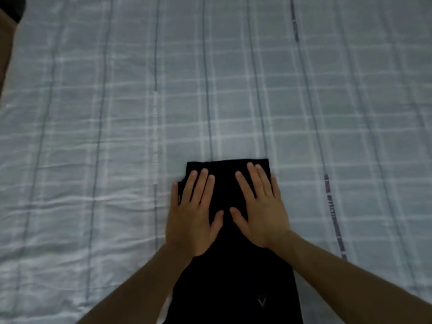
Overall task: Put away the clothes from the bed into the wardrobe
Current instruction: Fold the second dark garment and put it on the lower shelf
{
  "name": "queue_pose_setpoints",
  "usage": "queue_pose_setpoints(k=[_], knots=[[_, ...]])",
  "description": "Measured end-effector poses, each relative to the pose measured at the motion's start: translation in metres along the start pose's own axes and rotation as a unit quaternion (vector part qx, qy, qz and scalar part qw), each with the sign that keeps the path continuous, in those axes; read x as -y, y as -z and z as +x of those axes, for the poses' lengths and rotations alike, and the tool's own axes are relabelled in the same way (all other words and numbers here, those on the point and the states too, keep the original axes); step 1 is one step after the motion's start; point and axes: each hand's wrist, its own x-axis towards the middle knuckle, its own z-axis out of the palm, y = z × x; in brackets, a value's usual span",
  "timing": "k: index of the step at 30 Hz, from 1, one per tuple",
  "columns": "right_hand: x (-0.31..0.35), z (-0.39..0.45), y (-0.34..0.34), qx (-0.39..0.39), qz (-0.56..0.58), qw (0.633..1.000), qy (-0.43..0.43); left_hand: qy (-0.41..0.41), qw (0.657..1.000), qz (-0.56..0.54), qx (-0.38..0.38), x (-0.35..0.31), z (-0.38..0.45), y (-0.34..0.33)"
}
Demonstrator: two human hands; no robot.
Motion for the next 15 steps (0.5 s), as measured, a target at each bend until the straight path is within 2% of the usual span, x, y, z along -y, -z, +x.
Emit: queue_pose_setpoints(k=[7, 11, 13, 15], knots=[[-0.002, -0.006, -0.004, -0.027, 0.017, 0.999, 0.01, 0.012, 0.999, 0.039, -0.004, -0.003, -0.006, -0.002], [0.007, -0.013, 0.011, 0.008, 0.013, 1.0, -0.02, 0.054, 0.994, 0.093, 0.032, -0.02, -0.014, 0.009], [0.024, -0.038, 0.013, 0.015, 0.028, 0.999, -0.033, 0.045, 0.995, 0.08, 0.028, -0.03, -0.037, 0.007], [0.041, -0.087, 0.007, 0.002, 0.043, 0.999, -0.01, 0.013, 0.998, 0.055, 0.018, -0.04, -0.08, -0.002]])
